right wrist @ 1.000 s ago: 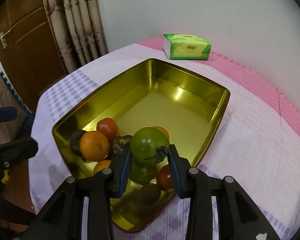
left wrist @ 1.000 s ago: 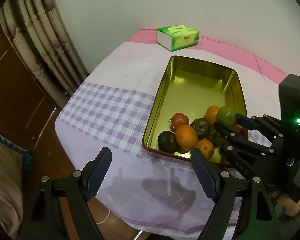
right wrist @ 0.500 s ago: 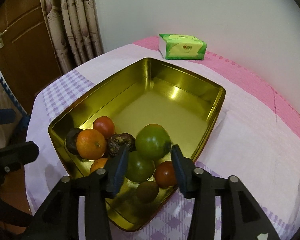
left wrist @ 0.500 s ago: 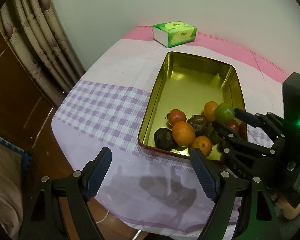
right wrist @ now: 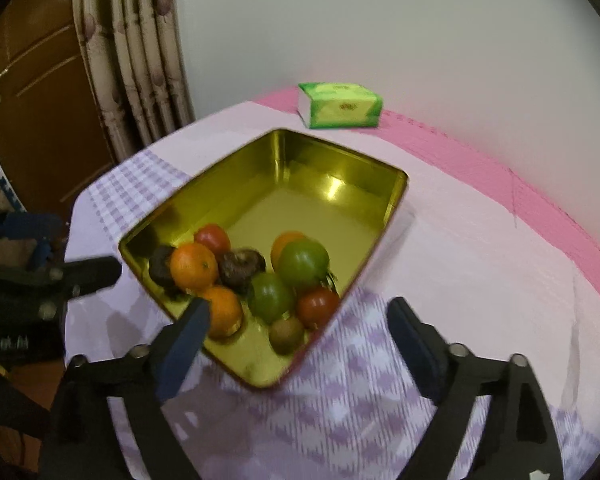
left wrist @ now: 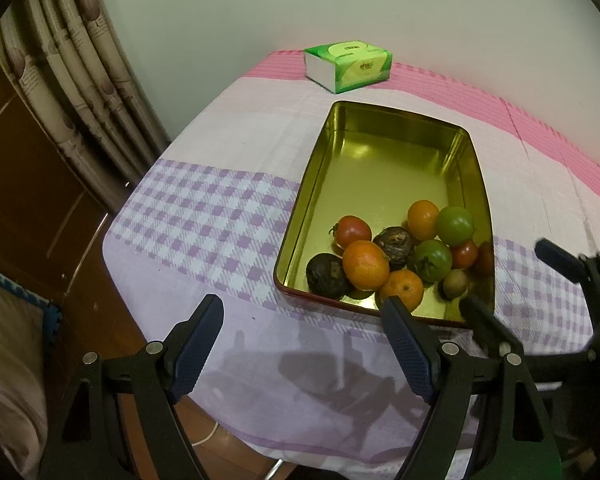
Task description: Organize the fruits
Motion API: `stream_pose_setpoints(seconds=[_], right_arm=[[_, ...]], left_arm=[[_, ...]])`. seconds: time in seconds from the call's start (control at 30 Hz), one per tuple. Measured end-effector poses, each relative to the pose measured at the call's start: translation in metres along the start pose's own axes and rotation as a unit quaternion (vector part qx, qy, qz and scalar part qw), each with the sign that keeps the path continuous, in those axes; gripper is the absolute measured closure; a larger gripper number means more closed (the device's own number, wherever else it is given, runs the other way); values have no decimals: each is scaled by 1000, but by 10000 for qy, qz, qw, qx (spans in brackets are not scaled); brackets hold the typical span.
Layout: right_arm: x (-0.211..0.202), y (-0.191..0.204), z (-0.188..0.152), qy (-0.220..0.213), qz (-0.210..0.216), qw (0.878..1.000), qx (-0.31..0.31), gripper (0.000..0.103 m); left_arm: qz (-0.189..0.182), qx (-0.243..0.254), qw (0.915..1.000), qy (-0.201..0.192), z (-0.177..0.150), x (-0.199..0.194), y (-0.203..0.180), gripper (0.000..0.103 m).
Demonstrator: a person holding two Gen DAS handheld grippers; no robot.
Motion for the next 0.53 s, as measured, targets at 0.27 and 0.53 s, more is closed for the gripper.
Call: stream_pose_setpoints(seconds=[0.27,0.53], right_arm=[[-6,0,-15,216,-149,9996,71,5],[-4,4,-21,270,-93,9996,50,5]], left_arm=[[11,174,9998,-70,-3,-2,-9,21],[-33,165,9998,-50,-3,-3,-10,21]])
Point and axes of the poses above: each gripper's, at about its wrist camera, not at the fingertips, and x roughly the way its jaws point, y to its left, z to its top, the point moved 6 cm from there along x, roughly the way its jaws point, and after that the axes turned 6 degrees about z, right-handed, at the moved point
